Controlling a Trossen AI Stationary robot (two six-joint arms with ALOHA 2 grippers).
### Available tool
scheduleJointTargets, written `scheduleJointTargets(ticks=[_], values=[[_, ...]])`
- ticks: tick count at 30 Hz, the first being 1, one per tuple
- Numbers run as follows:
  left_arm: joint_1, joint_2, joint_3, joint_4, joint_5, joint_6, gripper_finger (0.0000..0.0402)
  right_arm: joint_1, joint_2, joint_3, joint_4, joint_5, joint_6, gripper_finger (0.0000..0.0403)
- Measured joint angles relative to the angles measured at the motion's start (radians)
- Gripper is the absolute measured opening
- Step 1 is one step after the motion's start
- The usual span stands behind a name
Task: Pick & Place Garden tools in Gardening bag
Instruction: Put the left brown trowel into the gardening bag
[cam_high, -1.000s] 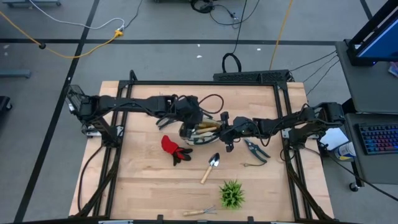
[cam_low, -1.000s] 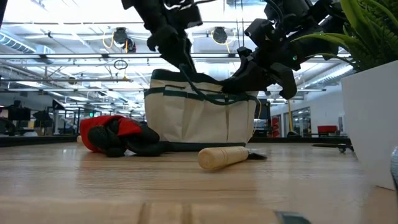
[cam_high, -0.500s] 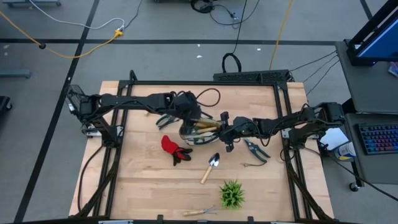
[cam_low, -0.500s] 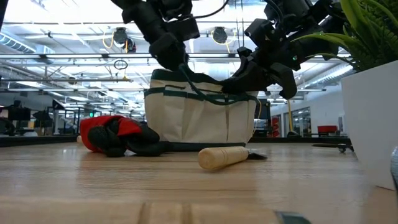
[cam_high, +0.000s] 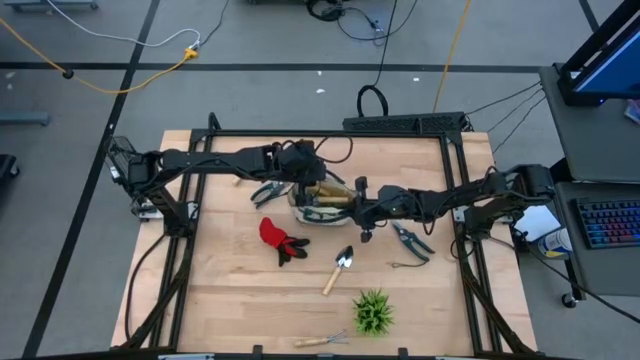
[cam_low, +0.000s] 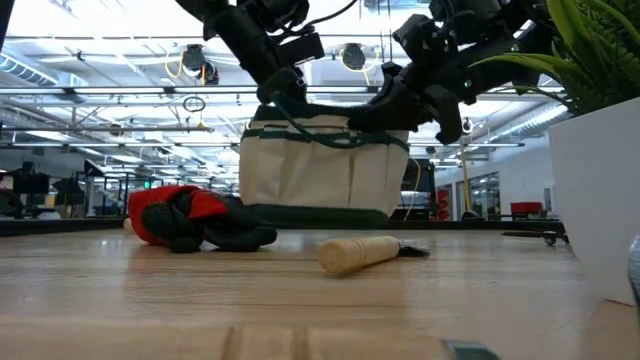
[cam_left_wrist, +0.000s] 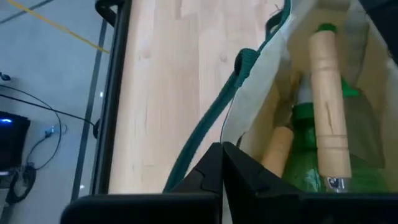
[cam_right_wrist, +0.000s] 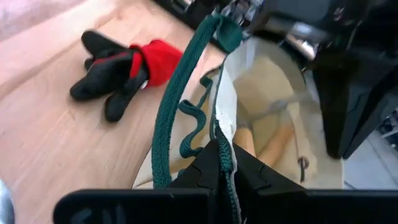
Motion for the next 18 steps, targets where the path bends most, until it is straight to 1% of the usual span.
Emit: scheduleJointTargets(ticks=[3,6,8,11,15,18], values=[[0.0,0.0,0.0,-0.002,0.001,-0.013,0.0005,-0.014,0.0,0.0,-0.044,-0.002,0.044,0.0006],[0.0,0.0,0.0,-0.022,-0.007,0.009,0.0004,-0.029,0.0,0.0,-0.103,0.002,0.051,0.0006],[-0.004,-0.001,0.0,-0.006,-0.033,0.002,0.0004,-0.029,0.001,0.0,-0.083,0.004,0.054,0.0006],[-0.001,-0.015,0.0,0.013,-0.037,-0.004,0.0003,-0.027,-0.001,0.001,-0.045,-0.004,0.044,0.0006],[-0.001,-0.013,-0.001,0.002,-0.033,-0.018,0.0003,-0.029,0.0,0.001,-0.097,0.004,0.039,0.0006],[-0.002,-0.013,-0.001,0.007,-0.006,-0.031,0.0002,-0.029,0.0,0.001,-0.087,0.004,0.082,0.0009]])
